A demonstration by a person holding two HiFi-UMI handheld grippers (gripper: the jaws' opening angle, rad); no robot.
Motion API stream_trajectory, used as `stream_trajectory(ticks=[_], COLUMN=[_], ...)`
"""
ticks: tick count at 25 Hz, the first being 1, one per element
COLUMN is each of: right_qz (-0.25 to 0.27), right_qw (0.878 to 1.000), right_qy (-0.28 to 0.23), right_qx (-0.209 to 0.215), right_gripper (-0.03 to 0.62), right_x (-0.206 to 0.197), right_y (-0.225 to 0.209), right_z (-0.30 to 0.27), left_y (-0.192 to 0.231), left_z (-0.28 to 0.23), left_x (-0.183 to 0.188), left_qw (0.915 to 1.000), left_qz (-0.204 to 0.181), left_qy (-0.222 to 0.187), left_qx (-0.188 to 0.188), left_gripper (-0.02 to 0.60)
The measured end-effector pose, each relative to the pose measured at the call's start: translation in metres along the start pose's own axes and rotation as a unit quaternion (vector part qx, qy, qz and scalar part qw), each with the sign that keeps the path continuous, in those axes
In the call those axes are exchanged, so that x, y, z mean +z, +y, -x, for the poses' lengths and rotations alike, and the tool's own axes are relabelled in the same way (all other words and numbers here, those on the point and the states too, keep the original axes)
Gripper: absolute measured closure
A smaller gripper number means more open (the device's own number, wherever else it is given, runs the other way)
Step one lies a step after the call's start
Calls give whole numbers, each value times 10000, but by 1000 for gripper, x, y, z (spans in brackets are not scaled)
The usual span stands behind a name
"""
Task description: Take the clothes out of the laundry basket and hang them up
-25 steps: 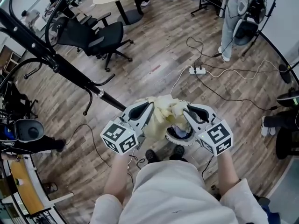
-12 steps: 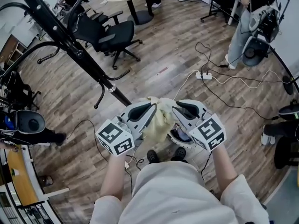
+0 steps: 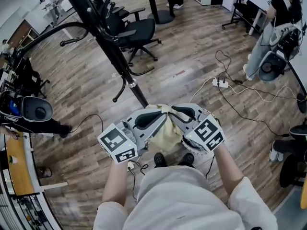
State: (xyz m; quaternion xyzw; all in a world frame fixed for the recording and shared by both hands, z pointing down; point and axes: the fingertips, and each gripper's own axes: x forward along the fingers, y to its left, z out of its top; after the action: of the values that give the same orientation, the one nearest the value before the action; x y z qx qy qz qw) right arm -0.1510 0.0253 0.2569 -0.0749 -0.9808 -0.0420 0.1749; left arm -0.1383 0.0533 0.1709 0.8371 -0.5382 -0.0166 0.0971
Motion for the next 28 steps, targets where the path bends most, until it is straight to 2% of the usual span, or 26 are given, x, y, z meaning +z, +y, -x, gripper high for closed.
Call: stream_trajectory(ticks=[3, 5, 8, 12, 17, 21, 28], right_qz=[134, 95, 27, 219, 424, 574, 761], right_qw=[9992, 9991, 9994, 9995, 9990, 9979, 9961], right_qy=[57, 44, 13, 106, 169, 35, 92], right_qx=[378, 399, 336, 224, -23, -294, -426], right_gripper=[493, 510, 535, 568, 569, 571, 571], right_x=[4, 6, 11, 22, 33, 49, 70], right_y=[23, 27, 30, 35, 33, 22, 30], right_z=[-12, -21, -33, -49, -59, -61, -75], left_y=[1, 0, 2, 19, 44, 66, 91], left_z=[18, 28, 42, 67, 99, 117, 138], left_x=[1, 3, 2, 1, -8, -15, -12], left_qw=[10000, 10000, 9999, 9998, 9991, 9980, 9978], left_qz=[-25, -54, -80, -9, 130, 220, 120], left_qy=[-16, -39, -51, -134, -174, -188, -173], left_qx=[-15, -59, -36, 125, 354, 561, 622], left_gripper=[554, 554, 554, 554, 554, 554, 554])
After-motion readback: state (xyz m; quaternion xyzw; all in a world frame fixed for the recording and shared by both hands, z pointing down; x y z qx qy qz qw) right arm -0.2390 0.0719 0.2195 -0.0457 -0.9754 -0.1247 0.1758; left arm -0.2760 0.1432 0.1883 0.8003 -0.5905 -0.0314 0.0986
